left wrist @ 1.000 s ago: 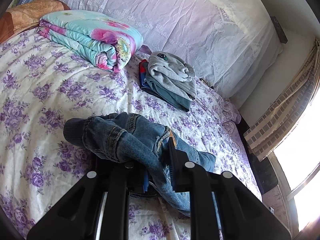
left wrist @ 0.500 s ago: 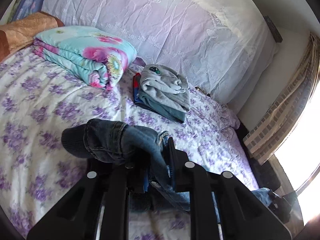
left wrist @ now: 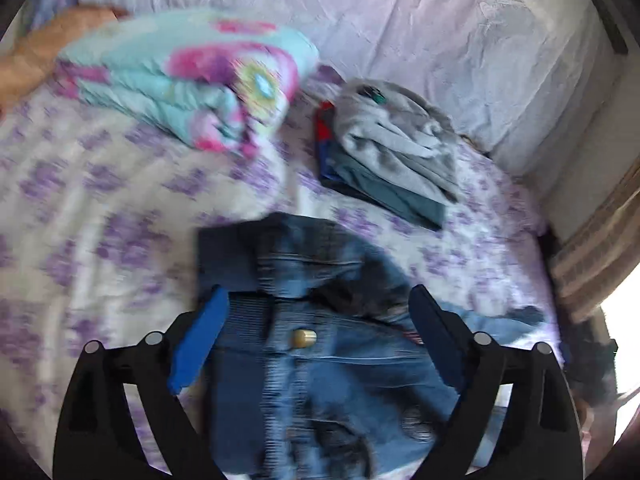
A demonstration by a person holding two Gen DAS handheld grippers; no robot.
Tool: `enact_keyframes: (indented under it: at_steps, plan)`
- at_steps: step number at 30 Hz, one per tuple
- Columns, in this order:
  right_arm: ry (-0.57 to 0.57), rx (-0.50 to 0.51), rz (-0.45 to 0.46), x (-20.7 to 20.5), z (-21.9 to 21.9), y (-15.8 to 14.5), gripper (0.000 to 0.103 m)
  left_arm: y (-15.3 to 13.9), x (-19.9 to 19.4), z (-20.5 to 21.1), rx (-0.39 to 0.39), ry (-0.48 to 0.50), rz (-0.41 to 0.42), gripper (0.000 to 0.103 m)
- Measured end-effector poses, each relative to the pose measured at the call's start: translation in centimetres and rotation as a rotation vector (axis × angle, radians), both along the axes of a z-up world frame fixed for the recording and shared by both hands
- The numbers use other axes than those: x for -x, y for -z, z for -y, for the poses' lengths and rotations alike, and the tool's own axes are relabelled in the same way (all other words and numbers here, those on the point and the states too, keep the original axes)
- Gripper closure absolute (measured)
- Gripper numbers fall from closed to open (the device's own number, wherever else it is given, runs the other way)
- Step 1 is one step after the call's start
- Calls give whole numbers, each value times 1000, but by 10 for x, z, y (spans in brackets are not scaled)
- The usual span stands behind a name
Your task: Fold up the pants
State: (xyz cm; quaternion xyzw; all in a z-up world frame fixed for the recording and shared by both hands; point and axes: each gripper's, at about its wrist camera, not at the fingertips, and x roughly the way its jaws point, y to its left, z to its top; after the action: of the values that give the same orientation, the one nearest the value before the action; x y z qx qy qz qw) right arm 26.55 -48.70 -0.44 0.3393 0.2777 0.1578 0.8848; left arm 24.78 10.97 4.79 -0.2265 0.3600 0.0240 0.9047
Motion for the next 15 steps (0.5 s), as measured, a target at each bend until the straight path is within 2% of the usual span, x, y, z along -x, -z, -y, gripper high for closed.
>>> enact_keyframes:
  at_steps: [2, 5, 9, 11, 13, 15]
  plan:
    - [-20, -6, -12, 15, -1, 12, 30, -3, 14, -3, -66, -8, 20, 14]
    - [-79, -9, -42, 25, -19, 30, 27, 1, 32, -10, -76, -25, 31, 14]
    - [-190, 47, -82, 11, -63, 41, 26, 21, 51, -18, -47, -44, 3, 14]
    - [-227, 90, -81, -1, -85, 42, 19, 32, 54, -18, -26, -39, -9, 14]
    - [-220, 107, -85, -17, -95, 45, 19, 46, 59, -21, -2, -46, -33, 14]
    - [-170, 70, -100, -39, -92, 49, 19, 59, 59, -23, 27, -43, -60, 14]
